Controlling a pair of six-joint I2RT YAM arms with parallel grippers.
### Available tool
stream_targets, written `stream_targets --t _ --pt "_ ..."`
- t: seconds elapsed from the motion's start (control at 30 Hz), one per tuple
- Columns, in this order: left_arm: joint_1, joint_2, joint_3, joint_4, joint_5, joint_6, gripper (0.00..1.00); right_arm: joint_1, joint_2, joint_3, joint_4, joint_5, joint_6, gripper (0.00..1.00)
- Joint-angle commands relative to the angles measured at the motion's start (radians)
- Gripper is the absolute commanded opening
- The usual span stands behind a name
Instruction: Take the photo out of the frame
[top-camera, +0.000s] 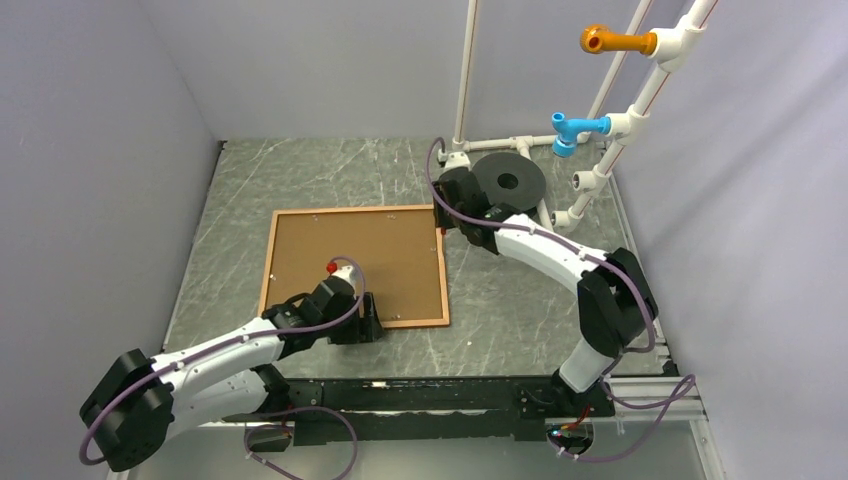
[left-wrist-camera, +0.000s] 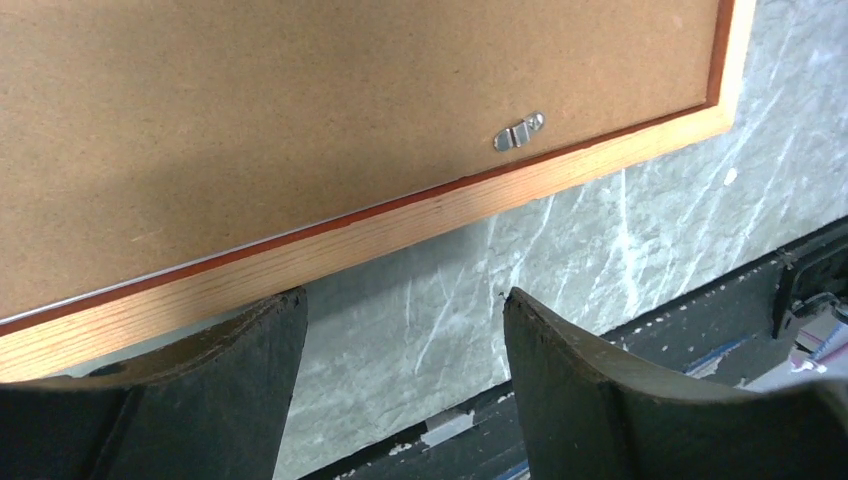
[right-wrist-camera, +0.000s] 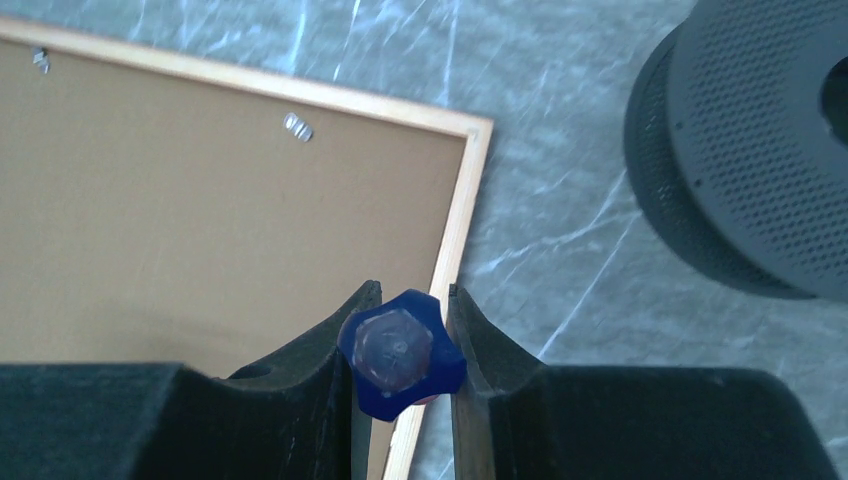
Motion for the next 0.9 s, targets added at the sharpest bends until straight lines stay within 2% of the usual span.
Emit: stream_targets --t 0.0,0.2,0.47,0.87 --pt "0.016 -0.008 0.012 0.108 0.08 0.059 0.76 -0.04 0.042 0.1 0.026 -0.015 -0.029 0.0" --pt "0.016 0.032 -0.034 0.185 0.141 0.032 0.75 -0.069 0.134 0.209 0.011 -0.043 -0.063 0.0" --pt "0.016 0.019 -0.076 0.219 0.148 0.017 0.77 -0.092 0.224 0.293 0.0 -0.102 -0.035 0.0" --pt "0.016 0.033 -0.067 0.23 0.151 0.022 0.77 -0.09 0.187 0.202 -0.011 -0.123 -0.014 0.0"
